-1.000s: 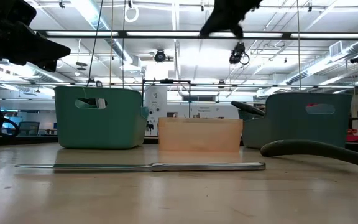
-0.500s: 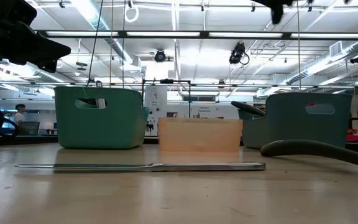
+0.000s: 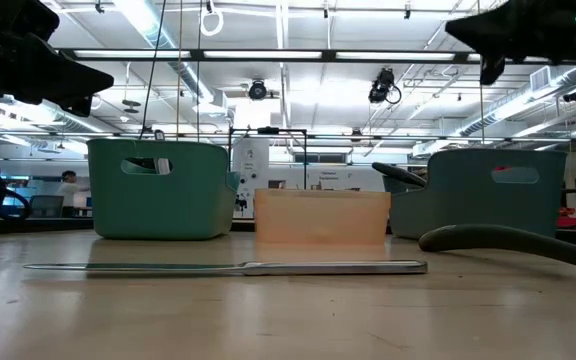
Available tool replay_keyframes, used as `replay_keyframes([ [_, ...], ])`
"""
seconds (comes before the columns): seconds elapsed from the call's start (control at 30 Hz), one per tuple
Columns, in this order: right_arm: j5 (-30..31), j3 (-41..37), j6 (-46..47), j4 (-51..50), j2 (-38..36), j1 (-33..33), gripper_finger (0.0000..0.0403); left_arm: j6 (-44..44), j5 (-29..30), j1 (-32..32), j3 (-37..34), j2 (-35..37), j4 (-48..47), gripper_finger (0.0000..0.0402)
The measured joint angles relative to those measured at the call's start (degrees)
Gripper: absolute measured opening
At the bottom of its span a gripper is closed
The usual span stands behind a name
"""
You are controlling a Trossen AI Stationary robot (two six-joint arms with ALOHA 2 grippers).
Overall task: Pick & Place Kitchen Items
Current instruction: Put the black spoon into the dark green bin
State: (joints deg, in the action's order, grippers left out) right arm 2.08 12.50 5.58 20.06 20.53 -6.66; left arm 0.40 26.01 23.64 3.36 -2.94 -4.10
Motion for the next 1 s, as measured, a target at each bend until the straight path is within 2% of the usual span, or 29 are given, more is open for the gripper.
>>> replay_keyframes([
  [0.17,0.96,-3.6,1.27,0.37,-2.9,0.0,0.0003,0.0,-0.16,0.0,0.01,0.0,-0.02,0.0018],
  [0.37,0.64,-6.96,1.98,1.19,-2.93,0.0,0.0003,0.0,-0.18,0.0,0.02,0.0,-0.07,0.0018],
  [0.57,0.48,-6.75,4.62,-0.4,-2.14,0.15,0.0003,-0.09,-0.18,0.0,0.07,0.0,-0.11,0.0018],
  [0.63,1.04,-4.55,6.66,-5.08,-0.96,1.07,0.0003,-0.02,-0.18,0.0,0.07,0.0,-0.11,0.0018],
  [0.73,5.61,0.87,9.1,-14.76,4.27,4.71,0.0003,-0.1,-0.18,0.0,0.09,0.0,-0.3,0.0018],
  [0.9,10.85,12.21,9.08,-26.08,16.01,12.46,0.0003,-0.15,-0.16,0.01,0.11,0.0,-0.48,0.0018],
  [1.0,12.42,20.87,14.61,-35.71,23.63,16.06,0.0003,-0.17,-0.18,0.0,0.13,0.0,-0.57,0.0018],
])
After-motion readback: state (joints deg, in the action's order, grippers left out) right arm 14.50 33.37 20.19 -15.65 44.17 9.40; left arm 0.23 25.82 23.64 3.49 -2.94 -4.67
